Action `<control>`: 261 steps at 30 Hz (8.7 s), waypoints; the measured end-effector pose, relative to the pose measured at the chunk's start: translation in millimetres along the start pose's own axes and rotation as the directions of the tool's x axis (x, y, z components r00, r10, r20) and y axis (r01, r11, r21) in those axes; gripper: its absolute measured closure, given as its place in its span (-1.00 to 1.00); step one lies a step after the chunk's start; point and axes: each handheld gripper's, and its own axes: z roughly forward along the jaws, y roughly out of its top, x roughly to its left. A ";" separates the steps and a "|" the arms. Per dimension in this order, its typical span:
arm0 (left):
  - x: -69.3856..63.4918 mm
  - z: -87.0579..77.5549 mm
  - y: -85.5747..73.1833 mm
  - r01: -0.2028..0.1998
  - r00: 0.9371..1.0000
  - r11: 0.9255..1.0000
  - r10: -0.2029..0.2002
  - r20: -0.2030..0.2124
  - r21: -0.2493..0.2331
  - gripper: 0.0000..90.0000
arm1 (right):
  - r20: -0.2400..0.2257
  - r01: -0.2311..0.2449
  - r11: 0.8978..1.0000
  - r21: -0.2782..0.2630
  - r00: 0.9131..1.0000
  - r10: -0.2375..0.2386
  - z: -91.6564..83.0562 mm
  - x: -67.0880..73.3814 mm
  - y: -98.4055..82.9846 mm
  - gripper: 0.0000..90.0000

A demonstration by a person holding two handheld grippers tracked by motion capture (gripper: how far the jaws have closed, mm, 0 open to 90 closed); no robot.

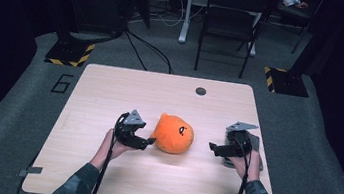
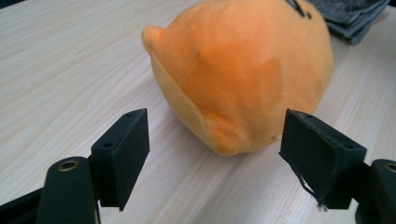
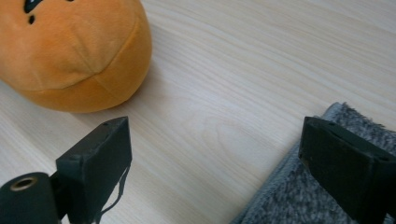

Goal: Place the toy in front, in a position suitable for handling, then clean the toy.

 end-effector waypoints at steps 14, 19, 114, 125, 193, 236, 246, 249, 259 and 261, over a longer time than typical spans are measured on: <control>-2.9 16.7 -3.0 -0.037 0.999 0.997 0.035 0.037 0.064 -0.01 | 0.047 -0.048 0.999 0.007 0.998 0.047 -7.5 -15.7 -5.3 -0.76; -1.1 17.8 -4.4 -0.028 0.998 0.998 0.025 0.050 0.065 0.24 | 0.072 -0.062 0.998 0.006 0.996 0.061 -9.3 -19.8 -5.4 -0.76; -16.5 17.0 -2.0 -0.007 1.000 1.000 0.007 0.009 -0.005 0.69 | -0.008 -0.092 0.996 0.015 0.996 0.092 -2.2 -34.5 -2.7 0.63; -16.5 16.1 -2.0 -0.014 1.000 1.000 0.014 0.015 -0.006 0.69 | -0.038 -0.060 0.998 -0.032 0.998 0.059 -11.8 -14.0 13.7 0.63; -21.1 15.4 3.5 -0.015 1.000 0.999 0.015 0.018 -0.029 0.68 | -0.221 0.167 0.984 -0.066 0.959 -0.177 28.4 91.1 89.6 0.63; -20.6 17.7 2.0 -0.018 1.000 0.999 0.019 0.017 -0.028 0.72 | -0.115 0.085 0.996 0.042 0.990 -0.080 27.3 49.4 60.5 0.64; -20.8 17.2 2.3 -0.023 1.000 0.999 0.023 0.014 -0.023 0.72 | -0.057 0.020 0.994 0.111 0.998 -0.013 34.1 31.3 51.7 0.65; -20.4 17.4 2.1 -0.022 1.000 0.999 0.022 0.012 -0.024 0.72 | -0.044 0.000 0.991 0.132 0.999 0.006 35.4 25.7 49.5 0.65; -22.1 16.8 3.5 -0.027 1.000 0.999 0.028 0.013 -0.029 0.73 | -0.120 0.026 1.000 0.012 0.992 -0.024 9.4 42.2 70.2 0.65; -23.0 16.5 4.0 -0.027 1.000 0.999 0.028 0.015 -0.030 0.73 | -0.137 0.028 1.000 0.001 0.990 -0.027 8.2 51.8 74.1 0.65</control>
